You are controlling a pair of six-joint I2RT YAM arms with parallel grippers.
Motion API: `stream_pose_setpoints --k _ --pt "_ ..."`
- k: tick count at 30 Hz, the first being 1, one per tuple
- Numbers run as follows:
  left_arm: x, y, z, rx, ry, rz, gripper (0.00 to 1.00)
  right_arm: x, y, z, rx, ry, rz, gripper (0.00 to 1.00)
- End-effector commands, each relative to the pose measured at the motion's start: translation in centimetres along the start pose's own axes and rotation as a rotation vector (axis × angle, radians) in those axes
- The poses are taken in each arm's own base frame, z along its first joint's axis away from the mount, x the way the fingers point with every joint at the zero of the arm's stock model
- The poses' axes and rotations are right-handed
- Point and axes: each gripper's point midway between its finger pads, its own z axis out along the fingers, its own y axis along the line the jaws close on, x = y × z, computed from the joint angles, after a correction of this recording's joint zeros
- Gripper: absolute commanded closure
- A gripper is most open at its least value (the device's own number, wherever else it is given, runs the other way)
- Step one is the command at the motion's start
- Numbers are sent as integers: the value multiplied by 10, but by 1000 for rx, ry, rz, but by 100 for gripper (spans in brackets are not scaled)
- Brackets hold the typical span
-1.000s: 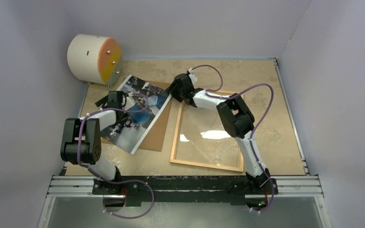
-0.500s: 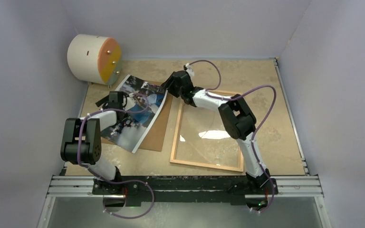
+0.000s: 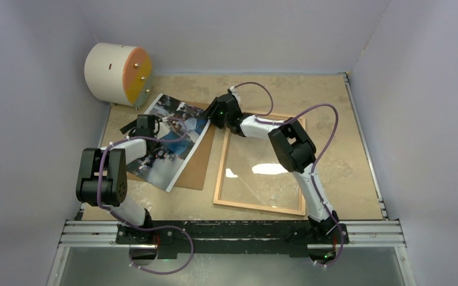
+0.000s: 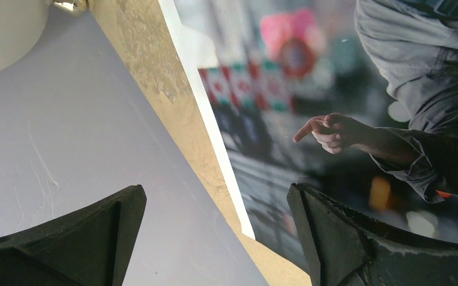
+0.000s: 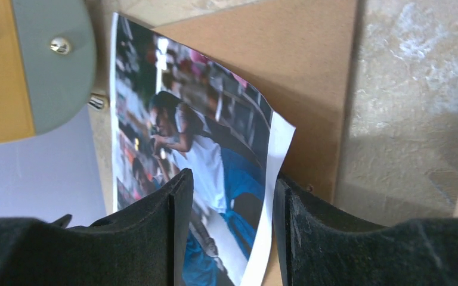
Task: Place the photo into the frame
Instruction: Pick up the photo at the center of the board.
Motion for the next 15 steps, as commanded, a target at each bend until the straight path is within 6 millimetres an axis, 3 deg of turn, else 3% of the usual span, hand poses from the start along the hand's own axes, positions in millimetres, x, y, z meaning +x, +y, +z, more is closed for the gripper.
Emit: stream_pose_setpoints --k 1,8,15 --pt "4 -43 4 149 -14 28 0 -1 5 -2 -1 6 -19 48" --pt "4 -43 4 151 -12 26 0 -9 -6 -6 55 -18 -70 49" --pt "3 -41 4 153 -12 23 0 -2 2 2 -41 32 1 66"
